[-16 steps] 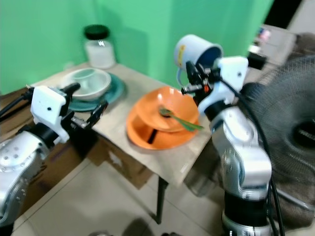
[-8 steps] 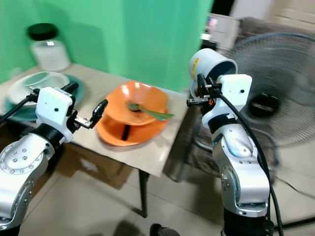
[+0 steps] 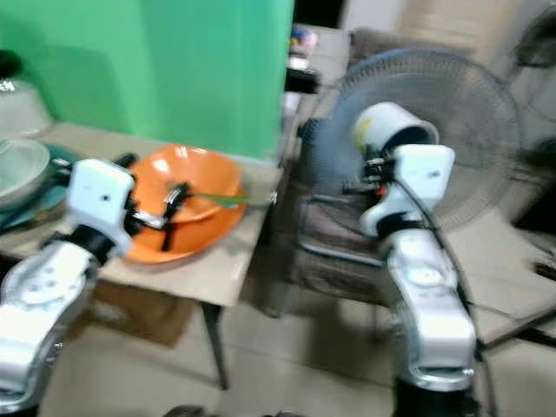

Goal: Setting the table

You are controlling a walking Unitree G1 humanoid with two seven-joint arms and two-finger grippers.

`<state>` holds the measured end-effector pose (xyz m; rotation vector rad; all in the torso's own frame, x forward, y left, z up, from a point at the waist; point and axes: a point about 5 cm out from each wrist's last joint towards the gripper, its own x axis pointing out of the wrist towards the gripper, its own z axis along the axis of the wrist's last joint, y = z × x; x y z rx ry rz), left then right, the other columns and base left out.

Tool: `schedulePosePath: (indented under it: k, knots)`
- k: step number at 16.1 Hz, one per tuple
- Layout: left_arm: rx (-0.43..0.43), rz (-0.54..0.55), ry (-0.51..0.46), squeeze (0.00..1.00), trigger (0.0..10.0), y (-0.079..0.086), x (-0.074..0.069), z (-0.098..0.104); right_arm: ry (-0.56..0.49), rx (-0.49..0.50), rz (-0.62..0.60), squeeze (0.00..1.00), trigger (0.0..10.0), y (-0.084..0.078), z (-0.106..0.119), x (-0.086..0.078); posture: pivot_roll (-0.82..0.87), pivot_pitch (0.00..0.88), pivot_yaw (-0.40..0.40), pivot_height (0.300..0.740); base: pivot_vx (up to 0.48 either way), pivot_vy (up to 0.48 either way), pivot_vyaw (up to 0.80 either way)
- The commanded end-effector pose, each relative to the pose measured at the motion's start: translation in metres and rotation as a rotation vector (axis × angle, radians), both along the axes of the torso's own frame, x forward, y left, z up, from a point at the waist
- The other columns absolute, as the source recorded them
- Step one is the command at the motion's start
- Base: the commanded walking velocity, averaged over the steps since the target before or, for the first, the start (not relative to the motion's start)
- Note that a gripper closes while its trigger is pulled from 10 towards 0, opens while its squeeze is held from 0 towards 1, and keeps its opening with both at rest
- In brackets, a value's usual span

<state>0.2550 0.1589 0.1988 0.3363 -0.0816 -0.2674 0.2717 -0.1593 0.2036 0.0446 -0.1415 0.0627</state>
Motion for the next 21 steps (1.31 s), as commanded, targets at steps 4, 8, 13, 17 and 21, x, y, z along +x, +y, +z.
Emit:
schedulePosePath:
  k: [4,8,13,17,21]
  knots:
    - [-0.022,0.014,-0.029,0.00,10.0,-0.003,0.002,0.003,0.037,-0.013,-0.063,0.00,10.0,-0.007,-0.005,-0.004,0.19,0.000,-0.050,0.740,0.000,0.000,-0.80]
    - [-0.034,-0.012,0.000,0.00,10.0,-0.005,0.002,-0.003,0.059,-0.052,-0.135,0.00,10.0,-0.015,-0.010,-0.007,0.18,0.000,-0.045,0.740,0.000,0.000,-0.80]
    - [-0.039,0.044,0.020,0.00,10.0,0.002,0.002,-0.008,0.089,-0.099,-0.105,0.00,10.0,-0.008,-0.013,-0.002,0.18,0.000,-0.050,0.740,0.000,0.000,-0.80]
    - [-0.090,0.160,0.032,0.00,10.0,0.016,0.006,-0.019,0.143,-0.162,-0.028,0.00,10.0,0.005,-0.023,0.005,0.19,0.000,-0.066,0.740,0.000,0.000,-0.80]
    - [-0.088,0.169,-0.026,0.00,10.0,0.011,0.015,-0.009,0.141,-0.181,0.008,0.00,10.0,0.013,-0.020,0.018,0.21,0.000,-0.107,0.740,0.000,0.000,-0.80]
